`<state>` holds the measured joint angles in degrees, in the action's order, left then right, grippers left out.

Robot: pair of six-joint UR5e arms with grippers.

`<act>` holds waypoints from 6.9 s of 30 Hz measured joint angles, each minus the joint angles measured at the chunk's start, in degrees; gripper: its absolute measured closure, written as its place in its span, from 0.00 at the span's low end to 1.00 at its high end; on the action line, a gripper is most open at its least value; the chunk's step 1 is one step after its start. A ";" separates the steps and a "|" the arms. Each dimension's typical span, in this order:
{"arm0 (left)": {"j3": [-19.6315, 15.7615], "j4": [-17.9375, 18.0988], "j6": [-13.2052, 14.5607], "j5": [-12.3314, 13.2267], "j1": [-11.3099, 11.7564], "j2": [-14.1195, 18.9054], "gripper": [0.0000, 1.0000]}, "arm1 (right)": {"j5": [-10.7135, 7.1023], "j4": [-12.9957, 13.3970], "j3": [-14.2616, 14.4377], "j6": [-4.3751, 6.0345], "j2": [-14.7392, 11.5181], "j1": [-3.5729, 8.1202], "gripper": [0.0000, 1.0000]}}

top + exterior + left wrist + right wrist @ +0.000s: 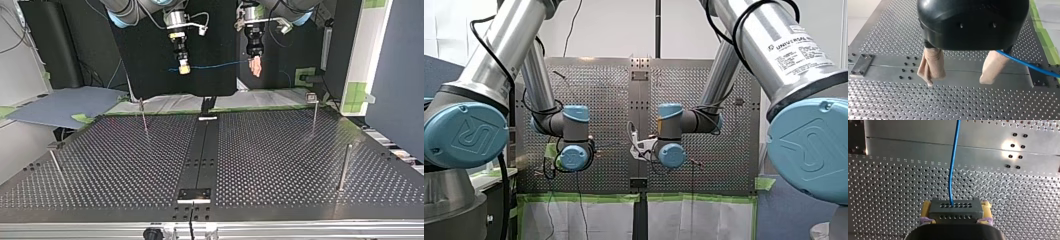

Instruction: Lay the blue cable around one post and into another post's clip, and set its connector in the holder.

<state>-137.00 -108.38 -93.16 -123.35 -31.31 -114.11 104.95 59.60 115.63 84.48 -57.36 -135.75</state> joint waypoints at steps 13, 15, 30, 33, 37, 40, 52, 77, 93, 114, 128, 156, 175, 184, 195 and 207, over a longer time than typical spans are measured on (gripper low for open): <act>0.00 0.00 0.00 0.00 0.00 0.00 0.00 | 0.00 0.00 0.00 0.00 0.00 0.00 1.00; 0.00 0.00 0.00 0.00 0.00 0.00 0.00 | 0.00 0.00 0.00 0.00 0.00 0.00 1.00; 0.24 -0.08 0.01 0.00 0.08 0.08 0.00 | 0.00 -0.08 -0.07 0.00 -0.07 0.00 1.00; 0.25 -0.09 0.00 0.00 0.09 0.08 0.00 | 0.00 -0.08 -0.08 0.00 -0.09 0.00 1.00; 0.26 -0.09 0.00 0.00 0.09 0.09 0.00 | 0.00 -0.09 -0.08 0.00 -0.09 0.00 1.00; 0.26 -0.09 0.00 0.00 0.09 0.08 0.00 | 0.00 -0.08 -0.08 0.00 -0.09 0.00 1.00; -0.99 -0.94 -0.81 0.21 -0.50 -0.84 0.00 | 1.02 -1.12 -1.12 1.02 0.92 -1.02 1.00; -5.63 -1.40 -1.77 0.89 -1.02 -0.83 0.00 | 8.69 -3.75 -9.91 6.09 9.41 -7.01 1.00; -0.01 -10.02 -7.56 1.14 -0.72 8.11 0.00 | 9.75 -12.43 -12.05 8.26 0.75 -8.26 1.00; 7.09 -22.45 -10.48 -2.06 1.33 20.55 0.00 | 7.00 -24.33 -13.44 7.78 -11.15 -4.96 1.00; 12.99 -30.62 -12.88 2.20 7.73 28.70 0.00 | 1.99 -28.95 -17.40 7.39 -18.75 -3.03 1.00; 19.66 -46.86 -20.51 18.51 24.06 38.73 0.00 | -3.88 -34.73 -30.83 5.48 -13.24 -3.10 1.00; 24.29 -48.04 -24.66 28.12 35.38 39.02 0.00 | -4.24 -35.05 -36.28 5.37 -9.40 -6.56 1.00; 25.30 -44.62 -27.69 29.33 40.68 38.92 0.00 | -4.35 -35.19 -38.61 5.40 -7.53 -6.79 1.00; 25.34 -39.52 -32.57 34.24 44.15 35.86 0.00 | -4.48 -35.09 -41.02 5.61 -6.69 -6.86 1.00; 26.35 -37.46 -34.72 34.87 45.29 33.19 0.00 | -5.26 -37.00 -46.29 5.30 -3.67 -7.58 1.00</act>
<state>-110.64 -145.83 -127.88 -88.48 13.98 -80.92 99.69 22.60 69.34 89.78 -61.02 -143.33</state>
